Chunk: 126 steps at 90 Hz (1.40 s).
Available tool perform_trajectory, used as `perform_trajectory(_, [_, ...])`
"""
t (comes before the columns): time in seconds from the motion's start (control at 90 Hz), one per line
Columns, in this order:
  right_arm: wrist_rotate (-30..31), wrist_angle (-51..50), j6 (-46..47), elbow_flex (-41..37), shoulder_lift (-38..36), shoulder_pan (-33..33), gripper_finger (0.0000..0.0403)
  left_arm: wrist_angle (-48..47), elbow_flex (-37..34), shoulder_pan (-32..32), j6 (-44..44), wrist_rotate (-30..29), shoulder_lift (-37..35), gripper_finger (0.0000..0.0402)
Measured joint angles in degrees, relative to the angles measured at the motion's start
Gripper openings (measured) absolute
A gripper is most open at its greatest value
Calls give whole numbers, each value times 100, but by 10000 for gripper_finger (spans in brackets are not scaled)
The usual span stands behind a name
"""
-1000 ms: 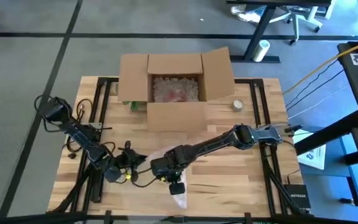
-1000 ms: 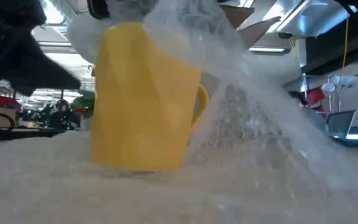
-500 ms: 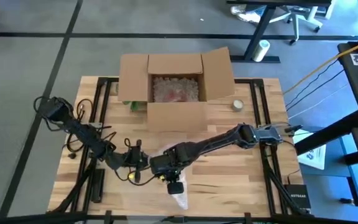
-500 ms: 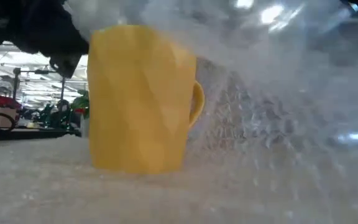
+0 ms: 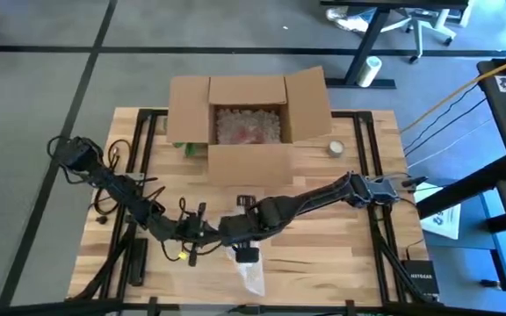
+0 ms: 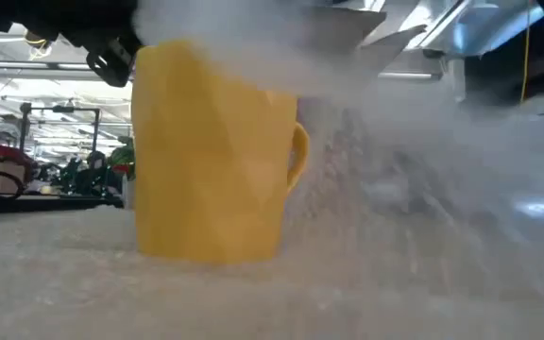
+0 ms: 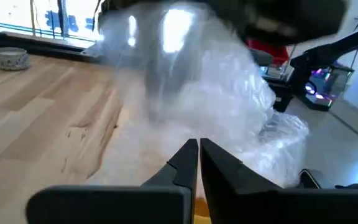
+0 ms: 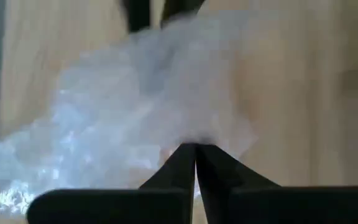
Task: Wrap mug
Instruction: Wrap the yellow cup with bubble wrap
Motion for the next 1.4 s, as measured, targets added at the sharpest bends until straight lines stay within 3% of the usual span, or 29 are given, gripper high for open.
perform_trajectory(0.167, [623,381,-134,7,14,135,0,-31,9,9,-41,59,0,0])
perform_trajectory(0.344, [146,911,-403,9,14,200,0,-30,9,35,-51,155,0,0])
perform_trajectory(0.556, [-971,1054,-296,-79,81,212,0,-25,9,22,-84,163,0,0])
perform_trajectory(0.778, [-1172,1188,-132,-531,245,200,0,-59,9,-63,-196,142,7,0])
perform_trajectory(1.056, [-1358,1350,-93,-818,327,87,0,-3,9,-632,-387,106,2,0])
perform_trajectory(1.4, [-1656,1951,18,-1329,327,-105,0,-541,9,-1421,-1114,-659,-7,0])
